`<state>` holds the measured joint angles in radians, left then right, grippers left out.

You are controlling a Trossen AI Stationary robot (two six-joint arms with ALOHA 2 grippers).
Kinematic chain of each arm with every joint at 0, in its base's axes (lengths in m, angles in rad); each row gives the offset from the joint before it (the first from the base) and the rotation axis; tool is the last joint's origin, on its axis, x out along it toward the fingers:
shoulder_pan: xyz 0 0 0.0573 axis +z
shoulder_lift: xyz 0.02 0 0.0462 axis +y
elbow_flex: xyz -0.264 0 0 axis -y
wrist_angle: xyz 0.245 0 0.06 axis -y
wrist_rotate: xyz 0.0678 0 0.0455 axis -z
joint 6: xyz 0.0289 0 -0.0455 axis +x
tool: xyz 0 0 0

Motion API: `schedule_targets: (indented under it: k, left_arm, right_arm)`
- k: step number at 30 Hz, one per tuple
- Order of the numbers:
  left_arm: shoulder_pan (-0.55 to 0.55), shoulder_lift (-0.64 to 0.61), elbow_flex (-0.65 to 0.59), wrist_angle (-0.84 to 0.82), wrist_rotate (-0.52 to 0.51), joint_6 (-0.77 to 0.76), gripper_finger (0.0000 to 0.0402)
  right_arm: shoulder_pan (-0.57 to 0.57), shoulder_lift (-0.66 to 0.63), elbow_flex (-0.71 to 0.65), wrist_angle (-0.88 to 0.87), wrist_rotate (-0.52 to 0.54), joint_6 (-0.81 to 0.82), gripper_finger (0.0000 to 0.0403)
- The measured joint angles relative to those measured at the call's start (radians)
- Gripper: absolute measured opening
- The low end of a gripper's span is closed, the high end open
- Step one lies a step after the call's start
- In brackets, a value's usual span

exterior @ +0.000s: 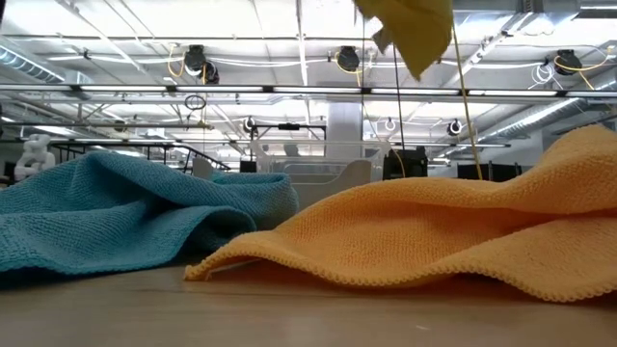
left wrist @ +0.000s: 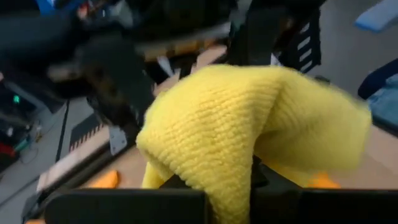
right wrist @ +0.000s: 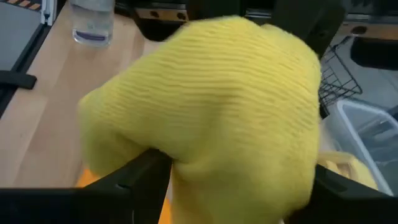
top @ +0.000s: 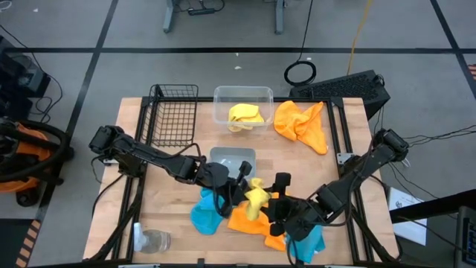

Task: Sort microfiber towel by color & place in baskets
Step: Put the yellow microfiber cloth into the transparent bin

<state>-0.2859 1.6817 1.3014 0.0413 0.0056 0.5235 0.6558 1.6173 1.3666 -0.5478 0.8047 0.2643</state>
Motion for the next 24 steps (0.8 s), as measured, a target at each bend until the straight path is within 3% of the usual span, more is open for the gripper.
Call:
schedule_targets:
  k: [6,9,14,20,24]
  left_arm:
    - [0.002,0.000,0.000,0.021,-0.004,0.015,0.0025]
    - [0.003,0.000,0.000,0.004,-0.008,0.010,0.0052]
    - [0.002,-0.002,0.000,-0.035,-0.009,-0.025,0.0154]
    - [-0.005,-0.011,0.000,-0.091,-0.006,-0.069,0.0309]
    - [-0.015,-0.033,0.000,-0.143,-0.090,-0.094,0.0383]
  right_arm:
    - [-0.003,0.000,0.000,0.049,0.001,-0.101,0.0253]
    - [-0.006,0.000,0.000,0.048,0.005,-0.124,0.0246]
    - [-0.015,0.000,0.000,0.039,0.004,-0.147,0.0200]
    - [-0.034,0.000,-0.001,0.033,0.024,-0.161,0.0108]
    - [-0.059,0.000,-0.001,0.033,0.032,-0.163,0.0040]
